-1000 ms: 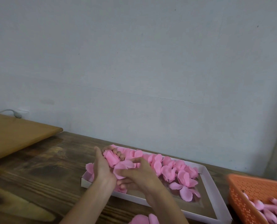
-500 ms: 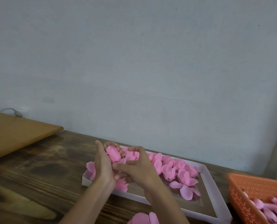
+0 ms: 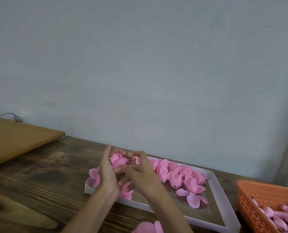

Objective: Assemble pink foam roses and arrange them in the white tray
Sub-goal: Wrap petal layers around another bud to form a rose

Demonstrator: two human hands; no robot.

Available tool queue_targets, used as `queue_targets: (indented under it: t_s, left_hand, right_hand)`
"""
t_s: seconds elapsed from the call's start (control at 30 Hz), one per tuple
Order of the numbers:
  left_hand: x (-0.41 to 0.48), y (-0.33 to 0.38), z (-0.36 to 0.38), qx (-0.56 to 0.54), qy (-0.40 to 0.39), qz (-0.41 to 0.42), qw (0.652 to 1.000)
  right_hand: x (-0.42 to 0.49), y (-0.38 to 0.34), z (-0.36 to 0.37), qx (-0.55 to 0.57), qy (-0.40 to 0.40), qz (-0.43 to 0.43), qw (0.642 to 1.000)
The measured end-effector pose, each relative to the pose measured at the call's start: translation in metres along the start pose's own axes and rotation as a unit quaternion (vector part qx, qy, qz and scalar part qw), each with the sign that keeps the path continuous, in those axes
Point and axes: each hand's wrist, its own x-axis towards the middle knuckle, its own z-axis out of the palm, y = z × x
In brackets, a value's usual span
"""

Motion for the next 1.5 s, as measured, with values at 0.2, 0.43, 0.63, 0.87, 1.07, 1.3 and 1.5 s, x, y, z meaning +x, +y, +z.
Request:
queue_targets:
  t_s: [0.2, 0.43, 0.63, 0.87, 1.07, 1.3, 1.5]
  left_hand:
    - [-0.005, 0.002, 0.009, -0.054, -0.021, -0.003, 0.998]
    - [-0.012, 0.009, 0.015, -0.127, -0.016, -0.021, 0.992]
    - [-0.008, 0.006, 0.008, -0.168, -0.017, -0.019, 0.985]
    - [-0.004, 0.008, 0.007, -0.183, -0.005, -0.021, 0.983]
    - [-0.004, 0.01, 0.005, -0.193, -0.002, -0.025, 0.981]
    - [-0.01, 0.011, 0.007, -0.172, -0.015, -0.033, 0.984]
    - [-0.009, 0.011, 0.008, -0.164, 0.014, -0.01, 0.986]
  right_hand:
    - [-0.001, 0.006, 0.007, -0.205, 0.105, -0.069, 0.971]
    - [-0.001, 0.012, 0.017, -0.305, 0.272, -0.093, 0.908]
    - [0.003, 0.018, 0.014, -0.147, 0.235, 0.02, 0.961]
    - [0.004, 0.019, 0.014, -0.087, 0.231, 0.042, 0.968]
    - [0.005, 0.019, 0.023, -0.1, 0.246, -0.019, 0.964]
    - [0.004, 0.023, 0.036, -0.134, 0.268, -0.078, 0.951]
    - [0.0, 0.028, 0.042, -0.193, 0.267, -0.141, 0.934]
